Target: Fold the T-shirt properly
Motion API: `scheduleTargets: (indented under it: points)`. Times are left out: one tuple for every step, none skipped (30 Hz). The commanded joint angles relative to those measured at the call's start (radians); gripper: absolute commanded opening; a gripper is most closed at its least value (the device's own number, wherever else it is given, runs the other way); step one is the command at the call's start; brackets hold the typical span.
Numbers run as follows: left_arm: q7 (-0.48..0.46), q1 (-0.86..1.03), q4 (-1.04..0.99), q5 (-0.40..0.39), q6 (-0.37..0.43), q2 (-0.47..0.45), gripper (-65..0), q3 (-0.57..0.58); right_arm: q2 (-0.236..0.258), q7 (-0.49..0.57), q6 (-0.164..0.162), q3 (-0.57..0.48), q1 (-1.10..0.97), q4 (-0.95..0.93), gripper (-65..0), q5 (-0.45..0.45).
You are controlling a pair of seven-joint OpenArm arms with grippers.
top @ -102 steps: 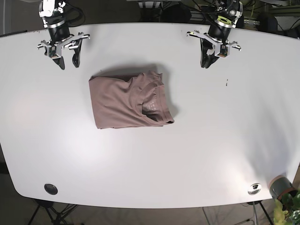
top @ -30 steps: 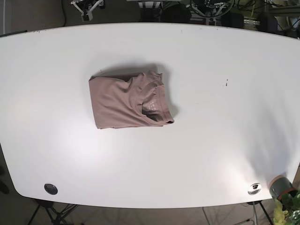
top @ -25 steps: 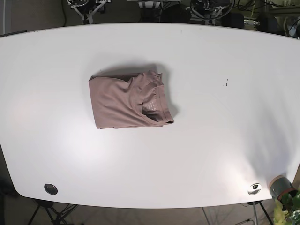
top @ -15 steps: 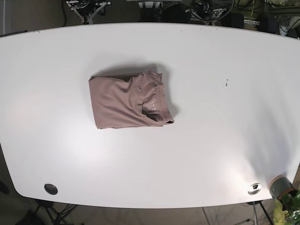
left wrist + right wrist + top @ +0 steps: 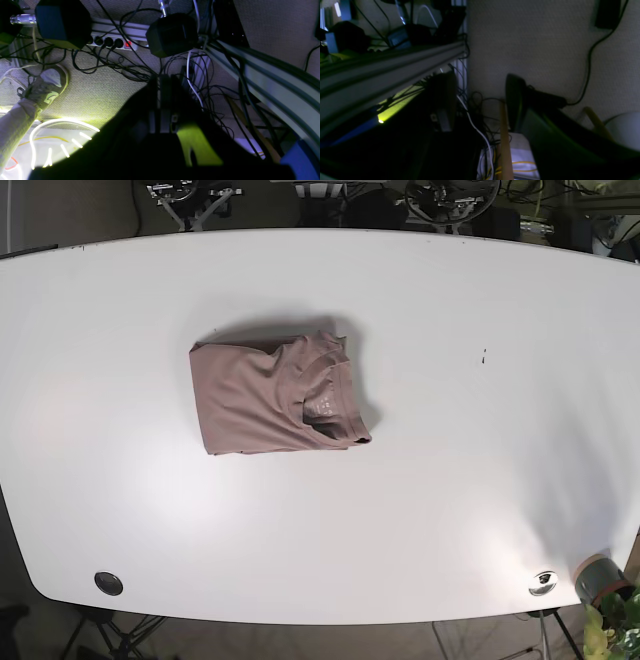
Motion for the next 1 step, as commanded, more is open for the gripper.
scheduleTargets:
  points:
    - [-0.002, 0.003, -0.001, 0.003, 0.002, -0.006, -65.0, 0.002, 0.006, 0.008, 0.007, 0.002, -0.003, 0.004, -35.5, 0.003]
